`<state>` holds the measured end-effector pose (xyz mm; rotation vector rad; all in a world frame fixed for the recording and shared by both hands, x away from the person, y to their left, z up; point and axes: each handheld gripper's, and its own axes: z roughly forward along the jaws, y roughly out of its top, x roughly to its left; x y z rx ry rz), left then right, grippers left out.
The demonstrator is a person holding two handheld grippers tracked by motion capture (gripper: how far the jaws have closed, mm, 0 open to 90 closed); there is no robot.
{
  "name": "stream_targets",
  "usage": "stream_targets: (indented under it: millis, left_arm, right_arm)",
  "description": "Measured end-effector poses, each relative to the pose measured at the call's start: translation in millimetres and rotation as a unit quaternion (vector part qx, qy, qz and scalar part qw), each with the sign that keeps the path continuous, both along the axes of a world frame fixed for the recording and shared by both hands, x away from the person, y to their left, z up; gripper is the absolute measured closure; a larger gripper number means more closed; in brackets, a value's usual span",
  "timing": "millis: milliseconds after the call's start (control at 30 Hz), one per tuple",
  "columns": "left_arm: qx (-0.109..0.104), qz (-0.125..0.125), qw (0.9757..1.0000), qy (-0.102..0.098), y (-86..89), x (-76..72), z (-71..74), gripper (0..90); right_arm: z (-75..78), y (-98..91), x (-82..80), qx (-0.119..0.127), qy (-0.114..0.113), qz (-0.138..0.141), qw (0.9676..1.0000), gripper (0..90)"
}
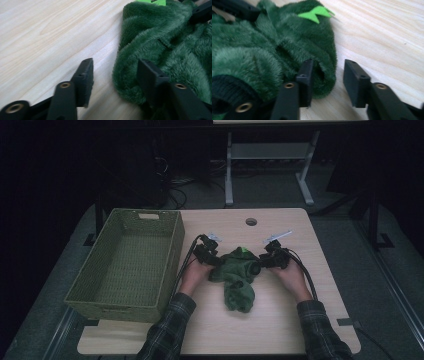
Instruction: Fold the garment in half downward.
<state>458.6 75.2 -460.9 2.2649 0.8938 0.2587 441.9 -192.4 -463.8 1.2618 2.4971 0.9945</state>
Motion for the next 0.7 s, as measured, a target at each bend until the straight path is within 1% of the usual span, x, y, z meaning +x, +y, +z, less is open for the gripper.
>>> stream_targets:
  millis: [67,100,133,167,233,267,333,367,400,467,533,567,600,633,700]
  left_arm:
    - [0.009,-0.002,1.0,0.001,-1.4,0.2,-1.9,54.6]
    - [0.017,-0.009,0.9998,-0.003,-1.3,0.2,-2.0,58.7]
    - [0.021,-0.01,0.9997,-0.006,-1.8,0.0,-1.7,63.4]
    - [0.024,-0.013,0.9996,-0.007,-2.3,-0.3,-1.3,70.6]
    - [0.022,-0.021,0.9995,-0.003,-2.4,-0.4,-1.3,83.3]
    - [0.022,-0.021,0.9995,-0.001,-2.6,-0.6,-1.0,86.0]
    - [0.024,-0.015,0.9996,-0.001,-1.9,-1.5,1.8,87.5]
    - [0.016,-0.01,0.9998,-0.004,-0.4,-2.1,4.9,87.7]
    - [0.012,-0.007,0.9999,-0.008,0.8,-2.3,7.4,87.8]
    - [0.002,-0.002,0.9998,-0.019,3.1,-2.9,15.6,88.1]
    - [-0.002,0.001,0.9996,-0.03,3.8,-3.7,25.2,88.2]
    - [-0.01,0.003,0.9993,-0.037,3.6,-4.4,30.2,88.3]
    - [-0.011,0.002,0.9989,-0.045,3.4,-5.2,36.9,88.3]
    - [-0.014,0.002,0.9987,-0.05,3.1,-5.8,40.8,88.3]
    - [-0.023,0.003,0.9977,-0.064,2.2,-7.7,50.5,88.3]
  right_arm:
    - [-0.7,3.5,-1.5,-0.012,-0.008,0.001,0.9999,70.9]
    - [-0.5,4.5,-1.7,-0.018,-0.012,0.002,0.9998,73.6]
    - [-0.6,5.7,-2.1,-0.021,-0.014,0.001,0.9997,80.0]
    - [-0.5,6.1,-2.2,-0.023,-0.014,0.001,0.9996,84.5]
    - [-1.2,5.9,-1.3,-0.018,-0.013,0.0,0.9998,87.0]
    - [-1.2,5.8,-1.1,-0.016,-0.011,-0.001,0.9998,87.5]
    - [-0.2,5.2,-1.2,-0.019,-0.011,-0.003,0.9997,87.8]
    - [0.8,4.8,-1.7,-0.021,-0.014,-0.006,0.9997,87.8]
    - [3.7,3.2,-2.1,-0.016,-0.016,-0.009,0.9997,87.9]
    - [10.2,-0.5,-2.7,-0.006,-0.023,-0.011,0.9997,88.1]
    - [18.5,-4.2,-3.5,0.011,-0.033,-0.016,0.9993,88.1]
    - [22.1,-5.7,-3.8,0.016,-0.042,-0.017,0.9989,88.1]
    - [25.8,-7.1,-4.4,0.018,-0.046,-0.019,0.9986,88.1]
    - [29.9,-8.8,-3.2,0.018,-0.044,-0.019,0.9987,88.1]
    - [35.4,-10.7,-2.6,0.021,-0.053,-0.021,0.9982,88.1]
